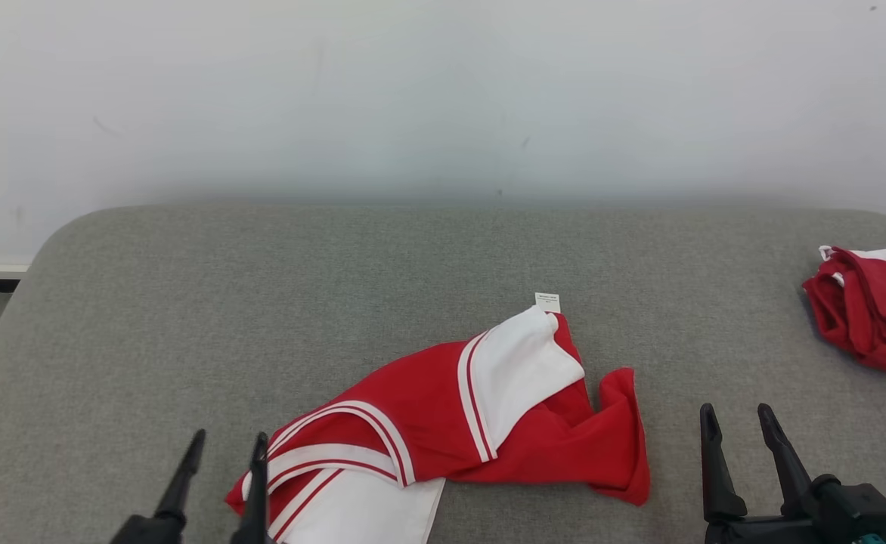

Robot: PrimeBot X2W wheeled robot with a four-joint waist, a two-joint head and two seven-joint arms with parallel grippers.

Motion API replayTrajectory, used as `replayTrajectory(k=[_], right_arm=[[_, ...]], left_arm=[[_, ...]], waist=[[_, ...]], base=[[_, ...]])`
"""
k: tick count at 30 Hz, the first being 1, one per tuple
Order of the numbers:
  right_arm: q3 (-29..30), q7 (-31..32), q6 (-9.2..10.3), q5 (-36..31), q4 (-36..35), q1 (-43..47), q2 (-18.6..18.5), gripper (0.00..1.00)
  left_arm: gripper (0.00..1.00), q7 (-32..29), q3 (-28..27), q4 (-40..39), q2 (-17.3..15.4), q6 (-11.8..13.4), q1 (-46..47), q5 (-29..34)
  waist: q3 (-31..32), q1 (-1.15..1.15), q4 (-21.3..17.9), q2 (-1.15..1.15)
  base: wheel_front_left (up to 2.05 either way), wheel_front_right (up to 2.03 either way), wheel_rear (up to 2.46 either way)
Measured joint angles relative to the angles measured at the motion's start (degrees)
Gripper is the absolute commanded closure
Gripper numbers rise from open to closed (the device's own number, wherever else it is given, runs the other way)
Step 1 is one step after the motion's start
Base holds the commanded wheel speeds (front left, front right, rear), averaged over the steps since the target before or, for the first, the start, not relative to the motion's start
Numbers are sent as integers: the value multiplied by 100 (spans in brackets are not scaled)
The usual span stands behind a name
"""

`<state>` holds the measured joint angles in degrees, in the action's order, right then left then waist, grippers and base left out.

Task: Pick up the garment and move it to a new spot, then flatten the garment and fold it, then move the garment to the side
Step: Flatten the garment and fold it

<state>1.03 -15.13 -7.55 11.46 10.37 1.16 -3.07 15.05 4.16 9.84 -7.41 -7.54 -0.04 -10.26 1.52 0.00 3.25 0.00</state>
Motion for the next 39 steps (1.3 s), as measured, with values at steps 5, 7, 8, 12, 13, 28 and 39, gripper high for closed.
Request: replayTrajectory(k=[5, 7, 8, 12, 13, 28, 39], right_arm=[[-65, 1, 0, -10, 31, -16, 3, 0], [-85, 0, 0, -27, 42, -30, 4, 0], [-92, 1, 0, -33, 49, -38, 4, 0], [-143, 0, 0, -44, 73, -126, 7, 0], [-146, 1, 0, -46, 73, -134, 8, 0], [-164, 1, 0, -49, 79, -376, 10, 0], [-203, 1, 0, -49, 98, -478, 13, 0]], left_arm=[[0, 0, 483, 220, -27, 0, 62, -55], [0, 0, 695, 336, -33, 0, 159, -101], [0, 0, 802, 412, -33, 0, 220, -162], [0, 0, 1077, 687, -56, 0, 380, -289], [0, 0, 1129, 753, -57, 0, 430, -314], [0, 0, 1639, 2056, -98, 0, 898, -671], [55, 0, 1851, 2430, -1, 0, 1332, -809]], waist=[[-39, 0, -107, 0], [-67, 0, -173, 0], [-83, 0, -211, 0], [-167, 0, -378, 0], [-198, 0, -421, 0], [-714, 0, -958, 0], [-836, -1, -1007, 0]], base=[[0, 0, 0], [0, 0, 0], [0, 0, 0], [0, 0, 0], [0, 0, 0], [0, 0, 0], [0, 0, 0]])
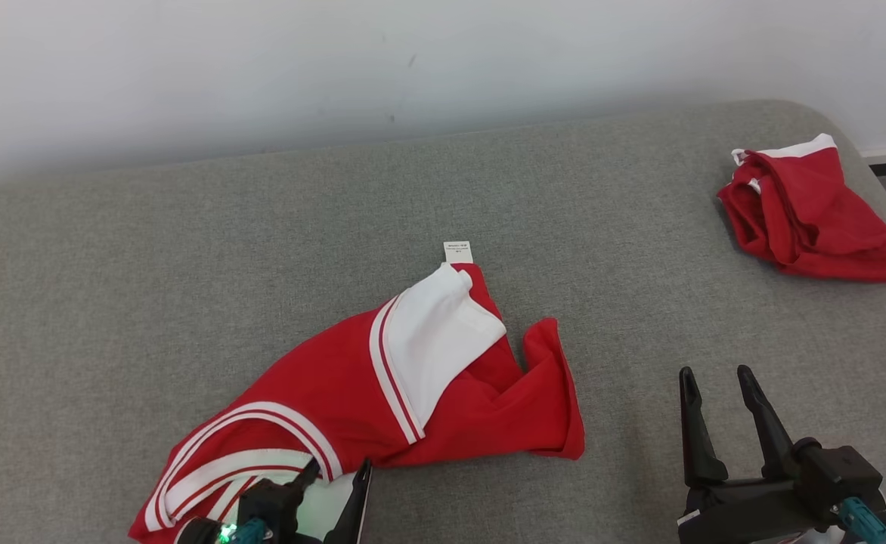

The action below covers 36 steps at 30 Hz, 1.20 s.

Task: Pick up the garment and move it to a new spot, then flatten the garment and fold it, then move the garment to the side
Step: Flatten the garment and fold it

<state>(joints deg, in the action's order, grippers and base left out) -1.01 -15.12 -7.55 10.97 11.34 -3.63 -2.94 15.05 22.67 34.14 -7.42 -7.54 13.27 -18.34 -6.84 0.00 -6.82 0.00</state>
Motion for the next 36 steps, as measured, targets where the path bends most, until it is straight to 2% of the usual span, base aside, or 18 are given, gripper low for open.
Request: replayTrajectory(k=[1, 2, 9, 13, 18, 24, 27, 33, 36], right_arm=[[0, 0, 0, 0, 9, -3, 0, 0], [0, -1, 0, 0, 11, -8, 0, 0], [70, -1, 0, 1, -15, -14, 0, 0], [103, -1, 0, 27, -15, 0, 2, 0], [109, -1, 0, 51, -14, -25, 3, 0], [208, 0, 0, 32, -52, -199, 3, 0], [270, -1, 0, 16, -83, -253, 3, 0], [337, 0, 0, 16, -110, -368, 3, 0], [346, 0, 0, 10, -104, -391, 3, 0]], left_arm=[[85, 0, 57, 32, 1, 0, 34, -2], [100, 0, 93, 54, 8, 0, 75, -10], [100, 0, 142, -658, -119, 0, 303, -2], [100, 0, 210, -1109, -443, 0, 636, 104], [100, 0, 330, -1325, -1029, 0, 1371, 102], [100, -57, 391, -1234, -1751, -1, 2423, -134], [100, -85, 294, -1095, -2011, -1, 2799, -248], [100, -88, 108, -412, -2485, -1, 3199, -523], [100, -52, 76, 14, -2571, -1, 3241, -590]], waist=[[-5, 0, 3, 0], [-8, 0, 5, 0], [13, 0, 60, 0], [44, 0, 121, 0], [33, 0, 147, 0], [-149, 0, 56, 0], [-288, 0, -21, 0], [-596, 0, -217, 0], [-720, -1, -328, 0]], base=[[0, 0, 0], [0, 0, 0], [0, 0, 0], [0, 0, 0], [0, 0, 0], [0, 0, 0], [0, 0, 0], [0, 0, 0], [0, 0, 0]])
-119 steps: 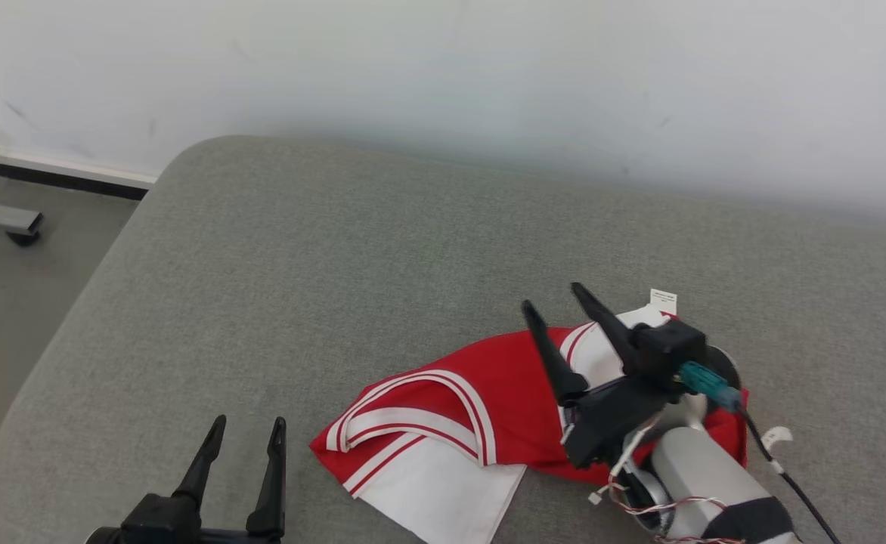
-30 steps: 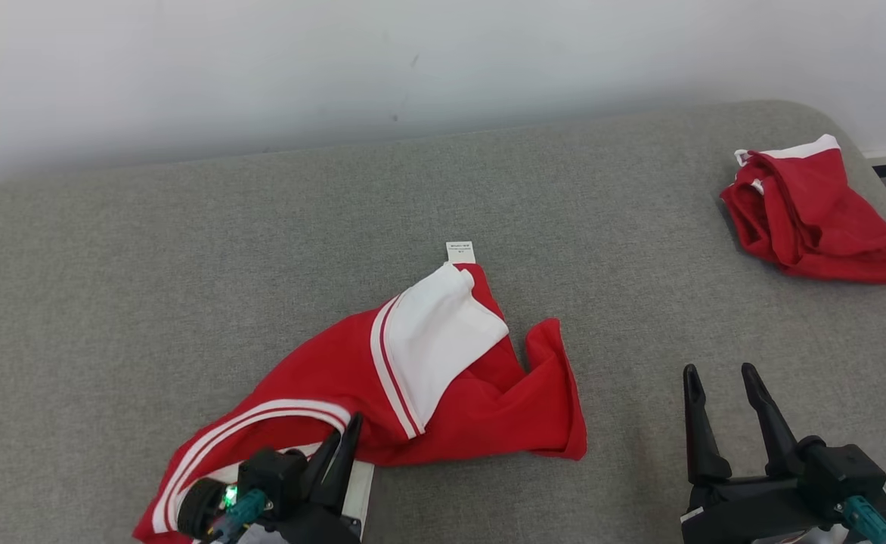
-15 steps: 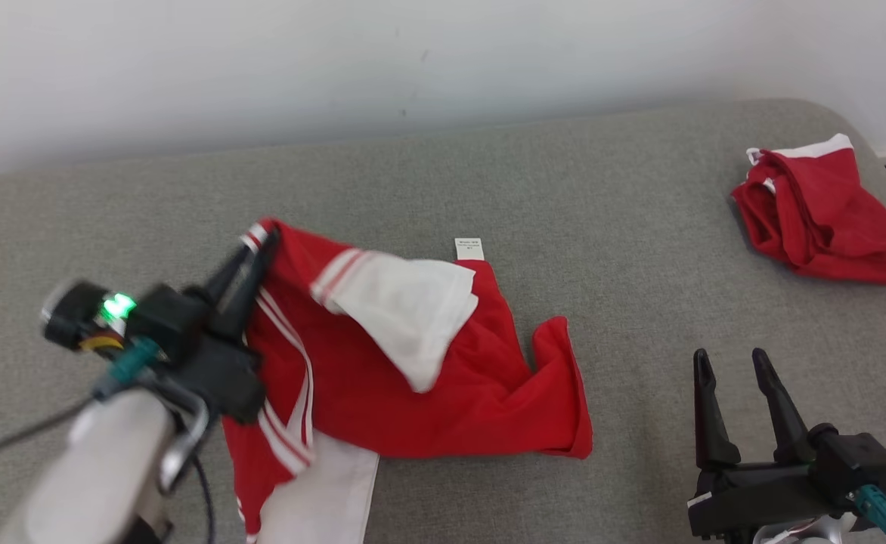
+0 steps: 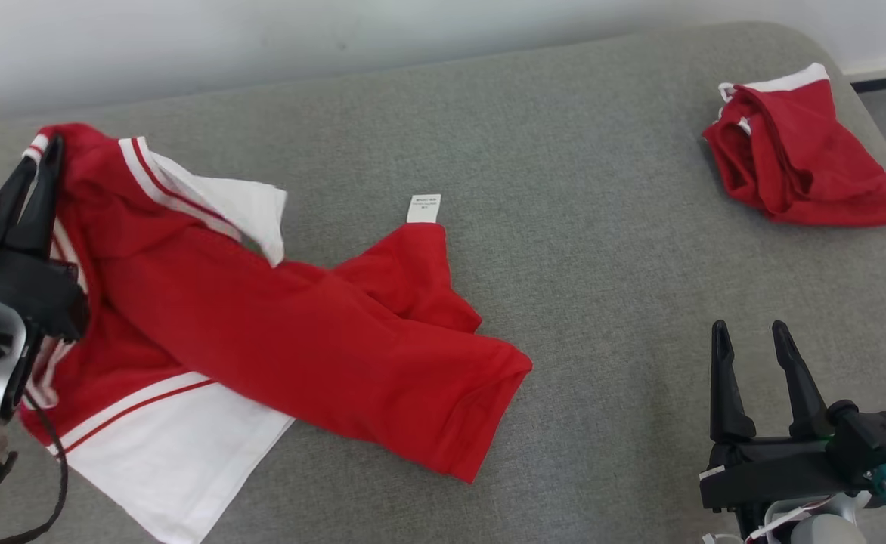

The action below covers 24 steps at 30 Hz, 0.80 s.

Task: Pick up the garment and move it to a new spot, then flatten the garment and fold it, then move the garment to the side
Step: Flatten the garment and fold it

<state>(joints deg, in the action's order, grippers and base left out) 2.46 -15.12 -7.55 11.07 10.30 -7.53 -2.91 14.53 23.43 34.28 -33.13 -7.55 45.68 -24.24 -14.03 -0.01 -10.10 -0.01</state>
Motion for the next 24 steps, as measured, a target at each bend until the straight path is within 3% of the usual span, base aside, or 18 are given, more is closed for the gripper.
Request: replayTrajectory(k=[1, 2, 3, 17, 24], right_arm=[[2, -1, 0, -5, -2, -15, 0, 0], [3, -1, 0, -8, -2, -30, -1, 0], [12, 0, 0, -9, -3, -41, 0, 0], [41, 0, 0, -85, 138, -18, 1, 0], [108, 0, 0, -80, 176, 91, 1, 0]], left_arm=[[85, 1, 7, 135, 0, 0, -2, -14], [35, 3, 20, 269, -7, 0, -4, -14], [0, 9, 42, 371, -5, 0, -11, -19], [0, 51, -33, 633, 183, 0, -510, -208], [0, 52, -400, -55, 70, 71, -959, -104]], waist=[[-35, 0, -34, 0], [-65, 0, -63, 0], [-92, 0, -87, 0], [189, 1, 163, 0], [487, 2, 446, 0]], base=[[0, 0, 0], [0, 0, 0], [0, 0, 0], [0, 0, 0], [0, 0, 0]])
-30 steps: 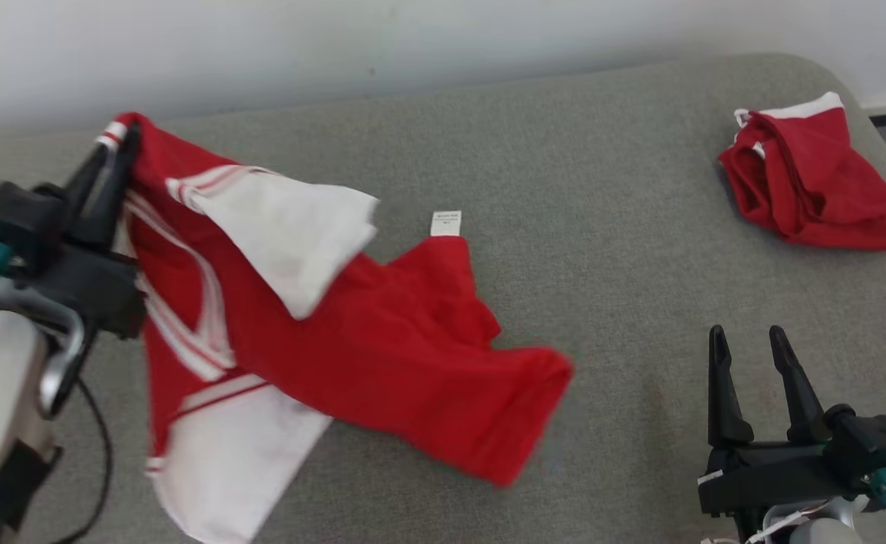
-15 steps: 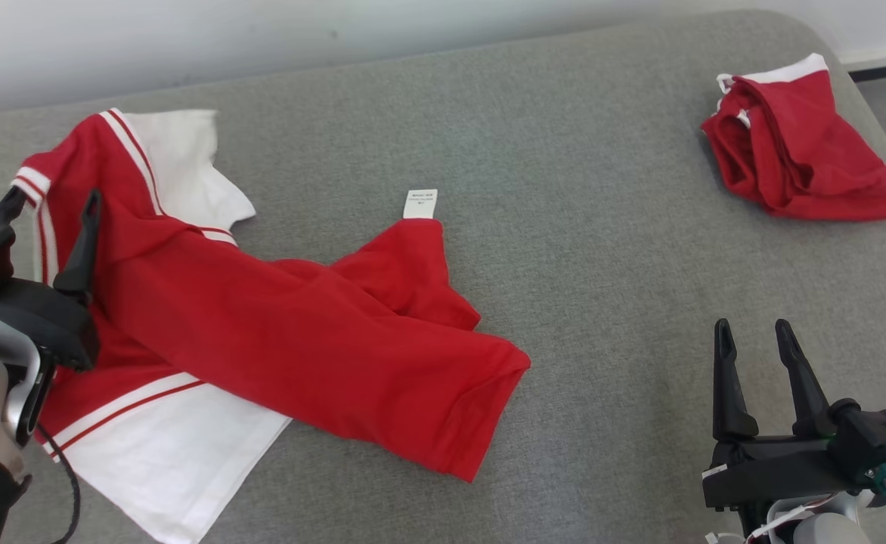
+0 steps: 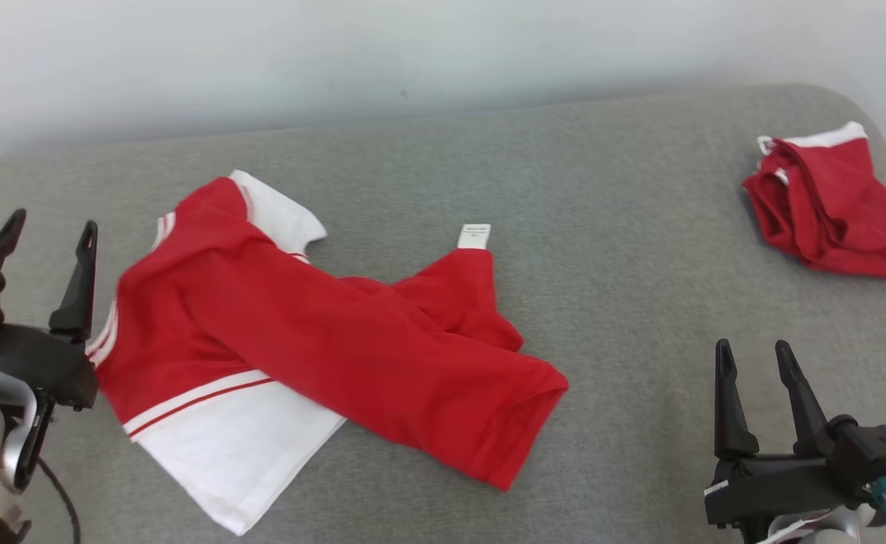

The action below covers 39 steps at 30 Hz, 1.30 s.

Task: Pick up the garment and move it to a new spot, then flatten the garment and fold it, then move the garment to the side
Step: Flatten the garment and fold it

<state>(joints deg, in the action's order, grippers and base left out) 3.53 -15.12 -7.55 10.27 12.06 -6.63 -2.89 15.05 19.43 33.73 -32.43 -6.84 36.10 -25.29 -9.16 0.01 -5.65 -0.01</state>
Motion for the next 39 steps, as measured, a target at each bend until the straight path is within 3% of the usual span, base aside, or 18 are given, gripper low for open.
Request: replayTrajectory(k=[6, 14, 27, 39], right_arm=[[-27, -1, 0, 23, -27, 94, 1, 0], [-90, 0, 0, 30, -46, 214, 1, 0], [-120, 0, 0, 23, 42, 499, 1, 0], [-185, 0, 0, 97, 241, 586, -20, 0]], left_arm=[[0, 0, -502, -1089, 145, 261, -582, 165], [0, 0, -1256, -2314, 732, 637, -1749, 457], [0, 0, -1917, -2977, 1728, 564, -3300, 932], [0, 0, -2271, -3263, 2348, 322, -3983, 1316]], waist=[[190, 0, 269, 0], [472, 0, 499, 1], [898, 0, 835, 1], [1034, -1, 1056, 1]], base=[[0, 0, 0], [0, 0, 0], [0, 0, 0], [0, 0, 0]])
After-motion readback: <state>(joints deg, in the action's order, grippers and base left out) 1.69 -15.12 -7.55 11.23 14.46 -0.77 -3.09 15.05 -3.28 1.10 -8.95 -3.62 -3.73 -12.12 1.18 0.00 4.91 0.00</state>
